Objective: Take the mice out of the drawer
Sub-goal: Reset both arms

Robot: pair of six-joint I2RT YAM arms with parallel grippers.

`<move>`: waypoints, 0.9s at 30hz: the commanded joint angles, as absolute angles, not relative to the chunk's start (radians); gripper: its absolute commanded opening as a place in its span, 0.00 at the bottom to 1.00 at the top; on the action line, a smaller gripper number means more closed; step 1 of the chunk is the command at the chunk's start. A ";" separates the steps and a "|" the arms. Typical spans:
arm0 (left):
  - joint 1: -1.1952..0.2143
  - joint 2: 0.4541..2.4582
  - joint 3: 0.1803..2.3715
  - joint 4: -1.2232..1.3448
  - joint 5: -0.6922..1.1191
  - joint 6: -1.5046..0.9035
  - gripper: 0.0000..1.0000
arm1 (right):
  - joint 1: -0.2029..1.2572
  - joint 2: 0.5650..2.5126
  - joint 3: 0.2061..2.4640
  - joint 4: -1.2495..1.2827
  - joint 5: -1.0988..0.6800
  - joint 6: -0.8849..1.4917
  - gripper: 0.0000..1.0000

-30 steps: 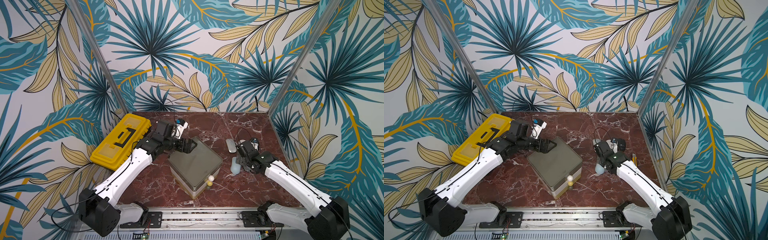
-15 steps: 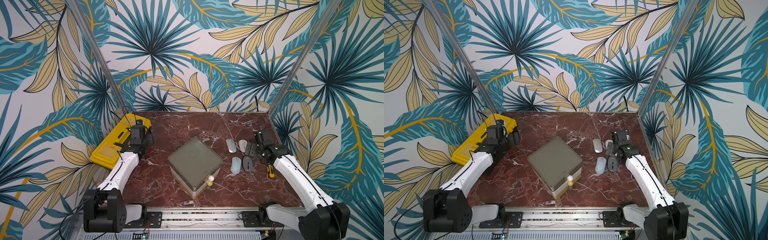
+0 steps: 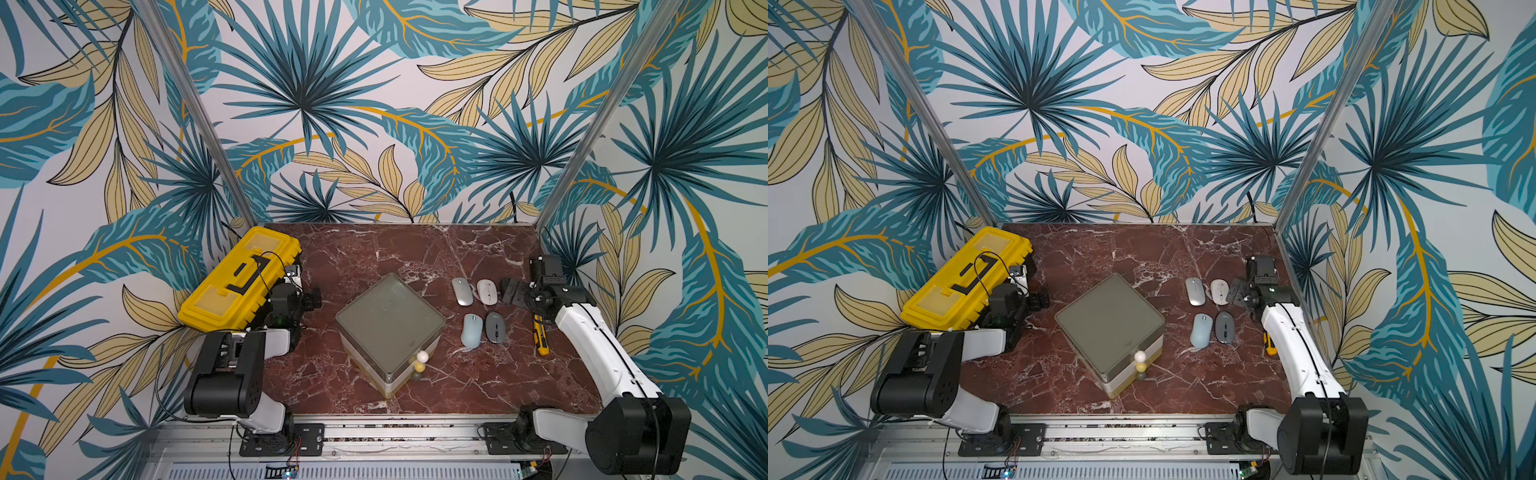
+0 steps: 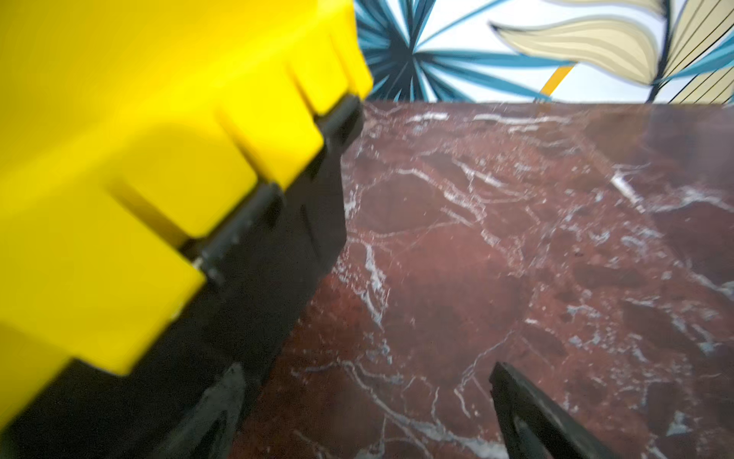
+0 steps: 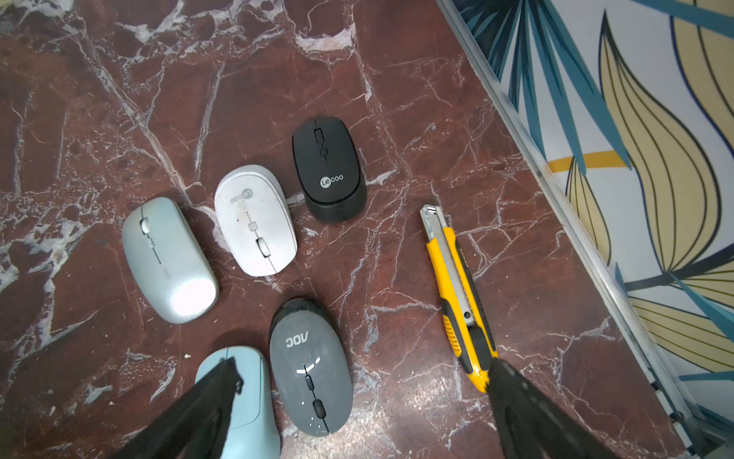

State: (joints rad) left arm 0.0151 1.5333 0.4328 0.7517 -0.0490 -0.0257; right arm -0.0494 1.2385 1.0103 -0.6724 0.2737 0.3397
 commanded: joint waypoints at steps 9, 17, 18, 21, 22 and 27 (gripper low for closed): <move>0.023 1.592 0.221 1.285 -0.074 -0.024 1.00 | -0.063 1.231 0.813 -0.182 0.361 0.227 0.99; 0.023 1.574 0.289 1.138 -0.032 -0.013 1.00 | -0.061 1.277 0.615 0.283 0.270 0.186 0.99; 0.023 1.575 0.295 1.128 -0.040 -0.014 1.00 | -0.059 1.301 0.590 0.353 0.273 0.175 0.99; 0.023 1.572 0.334 1.054 -0.137 -0.048 1.00 | -0.049 1.342 0.537 0.490 0.236 0.162 0.99; 0.023 1.569 0.346 1.029 -0.163 -0.058 1.00 | -0.036 1.354 0.524 0.520 0.252 0.148 0.99; 0.023 1.570 0.347 1.026 -0.163 -0.057 1.00 | 0.008 1.433 0.344 0.910 0.254 0.090 0.99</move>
State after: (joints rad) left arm 0.0151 1.5841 0.3153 1.0584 -0.1257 -0.0437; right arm -0.0078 1.3949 0.4168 0.6163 0.2741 0.1463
